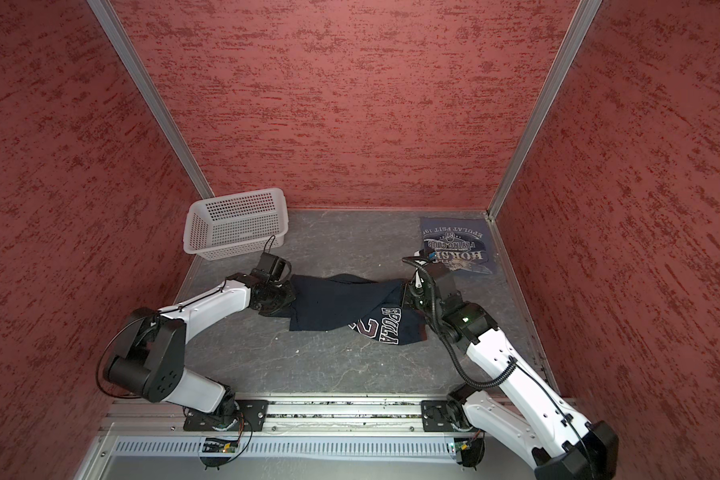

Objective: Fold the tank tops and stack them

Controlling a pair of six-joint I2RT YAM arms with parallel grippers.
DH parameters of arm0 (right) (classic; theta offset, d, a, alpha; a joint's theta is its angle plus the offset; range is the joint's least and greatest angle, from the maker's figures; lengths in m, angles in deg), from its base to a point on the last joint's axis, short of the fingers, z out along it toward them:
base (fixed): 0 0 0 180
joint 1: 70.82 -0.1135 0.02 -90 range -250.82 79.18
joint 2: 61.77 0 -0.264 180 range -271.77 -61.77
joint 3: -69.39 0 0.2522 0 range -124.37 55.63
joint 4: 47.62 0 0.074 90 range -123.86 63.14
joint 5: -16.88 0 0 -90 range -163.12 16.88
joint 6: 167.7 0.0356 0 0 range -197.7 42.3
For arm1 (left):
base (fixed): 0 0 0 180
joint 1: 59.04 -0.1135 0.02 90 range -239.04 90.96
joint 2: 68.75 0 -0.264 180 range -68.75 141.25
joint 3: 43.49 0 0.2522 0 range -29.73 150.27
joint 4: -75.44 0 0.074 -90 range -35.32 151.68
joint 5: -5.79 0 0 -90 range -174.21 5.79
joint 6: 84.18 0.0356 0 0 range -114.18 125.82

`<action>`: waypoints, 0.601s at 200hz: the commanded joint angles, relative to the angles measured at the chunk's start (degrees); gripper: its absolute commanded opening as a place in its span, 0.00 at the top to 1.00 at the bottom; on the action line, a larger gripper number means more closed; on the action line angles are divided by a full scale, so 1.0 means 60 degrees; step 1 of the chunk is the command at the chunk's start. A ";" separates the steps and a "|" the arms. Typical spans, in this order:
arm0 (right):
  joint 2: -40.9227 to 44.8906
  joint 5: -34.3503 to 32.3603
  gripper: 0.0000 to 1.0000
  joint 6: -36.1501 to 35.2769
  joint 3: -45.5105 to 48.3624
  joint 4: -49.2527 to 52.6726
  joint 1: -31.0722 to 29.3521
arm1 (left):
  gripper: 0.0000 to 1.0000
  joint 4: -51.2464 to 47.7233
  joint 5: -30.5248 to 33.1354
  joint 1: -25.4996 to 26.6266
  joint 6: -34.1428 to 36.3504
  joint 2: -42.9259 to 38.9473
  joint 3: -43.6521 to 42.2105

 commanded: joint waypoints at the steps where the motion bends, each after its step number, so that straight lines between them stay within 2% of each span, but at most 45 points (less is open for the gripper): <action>1: 0.0201 -0.0736 1.00 -0.0155 -0.0577 0.0384 0.0106 | 1.00 0.0546 -0.0556 -0.0102 0.0091 -0.0674 -0.0002; 21: 0.0246 -0.1303 1.00 -0.0574 -0.1544 0.1065 0.0263 | 1.00 0.0815 -0.1066 -0.0312 0.0421 -0.2127 0.0260; 48: 0.0277 -0.2215 1.00 -0.1346 -0.3994 0.1904 0.0438 | 1.00 0.1727 -0.2051 -0.0897 0.1118 -0.4490 0.0913; 75: 0.0356 -0.2112 1.00 -0.1750 -0.6539 0.2073 0.0435 | 1.00 0.2733 -0.3119 -0.1578 0.1261 -0.6161 0.1418; 96: 0.0422 -0.1729 1.00 -0.1661 -0.7030 0.1972 0.0436 | 1.00 0.2863 -0.2989 -0.1845 0.1145 -0.6399 0.1227; 120: 0.0489 -0.1335 1.00 -0.1370 -0.5678 0.1526 0.0435 | 1.00 0.2045 -0.2849 -0.1974 0.1352 -0.4948 0.0888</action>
